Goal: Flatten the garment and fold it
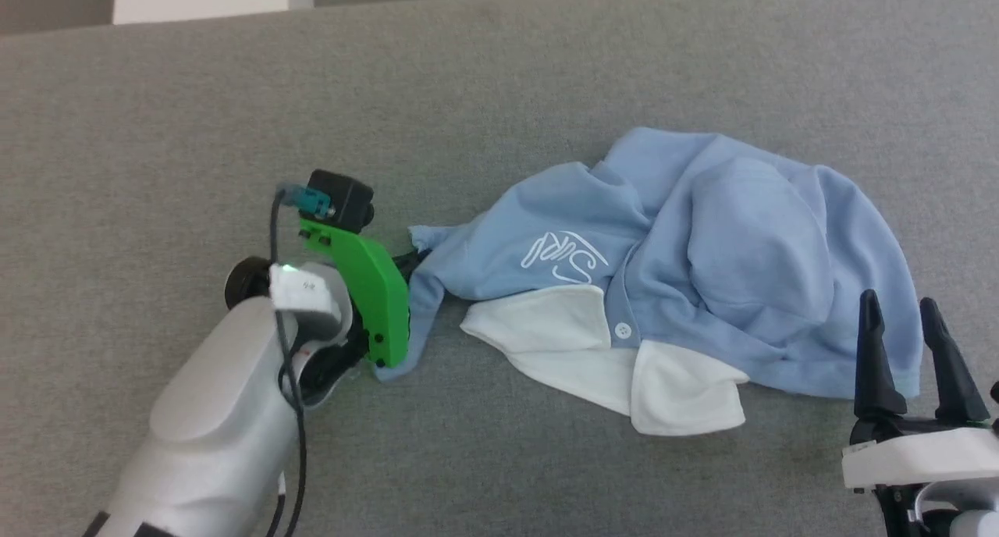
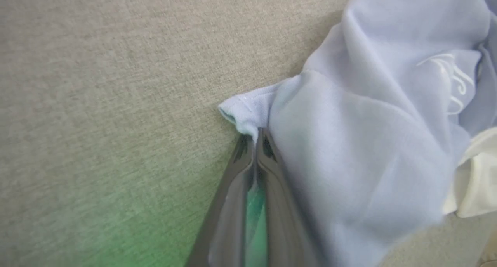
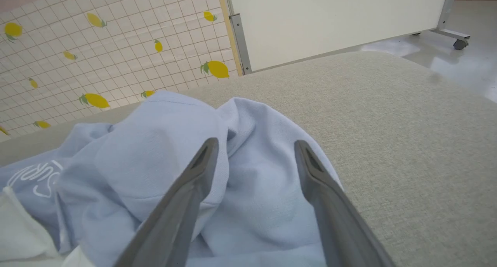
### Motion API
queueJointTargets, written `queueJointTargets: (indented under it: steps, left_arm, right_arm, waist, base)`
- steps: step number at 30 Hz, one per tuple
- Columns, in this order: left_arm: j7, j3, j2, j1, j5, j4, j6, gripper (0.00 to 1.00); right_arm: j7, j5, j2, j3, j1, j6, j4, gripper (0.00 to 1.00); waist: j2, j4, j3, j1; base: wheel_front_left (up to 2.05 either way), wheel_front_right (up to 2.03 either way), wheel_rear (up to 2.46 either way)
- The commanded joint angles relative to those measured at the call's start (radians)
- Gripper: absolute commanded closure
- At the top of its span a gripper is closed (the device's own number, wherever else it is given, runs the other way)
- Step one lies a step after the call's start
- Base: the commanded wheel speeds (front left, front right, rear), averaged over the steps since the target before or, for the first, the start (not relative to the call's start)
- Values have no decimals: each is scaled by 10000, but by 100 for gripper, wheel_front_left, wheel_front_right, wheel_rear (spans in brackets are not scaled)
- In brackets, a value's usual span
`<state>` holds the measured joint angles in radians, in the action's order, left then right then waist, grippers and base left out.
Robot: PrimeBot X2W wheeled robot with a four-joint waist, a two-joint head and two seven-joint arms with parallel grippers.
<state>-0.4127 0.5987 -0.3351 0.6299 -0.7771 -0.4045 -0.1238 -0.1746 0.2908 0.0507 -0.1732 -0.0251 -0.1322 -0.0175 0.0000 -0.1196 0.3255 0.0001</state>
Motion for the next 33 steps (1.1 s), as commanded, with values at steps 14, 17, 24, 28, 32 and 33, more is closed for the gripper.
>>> queueJointTargets:
  steps: [14, 17, 24, 28, 32, 33]
  left_arm:
    - [2492, -1871, -1483, -4487, -536, 4972, 1870, 100]
    - [2943, -2322, -1557, -5843, -692, 5655, 2572, 100]
    - [3609, -2742, -1426, -8253, -1223, 5909, 3146, 100]
    - [3827, -2597, -1201, -8149, -1183, 5485, 3003, 65]
    - [4306, -2746, -965, -7737, -1049, 5426, 2998, 0]
    - [4497, -2829, -935, -7653, -993, 5499, 2986, 0]
  right_arm:
    - [226, 175, -5, 132, -968, 15, 61, 0]
    - [263, 179, -5, 132, -1070, 15, 69, 0]
    - [452, 119, -5, -6, -1265, 15, 47, 0]
    - [510, 131, -5, 78, -1192, 15, 20, 0]
    - [527, 153, -5, 124, -1167, 15, 49, 0]
    - [530, 157, -5, 140, -1178, 15, 66, 0]
  waist:
    - [0, 1054, -1899, -1]
    - [0, 1191, -2038, -1]
    - [0, 1659, -2172, -1]
    - [0, 1858, -2214, -1]
    - [0, 1954, -2298, -1]
    - [0, 1958, -2330, -1]
  base:
    - [0, 0, 0]
    - [0, 0, 0]
    - [0, 0, 0]
    - [0, 0, 0]
    - [0, 0, 0]
    - [0, 0, 0]
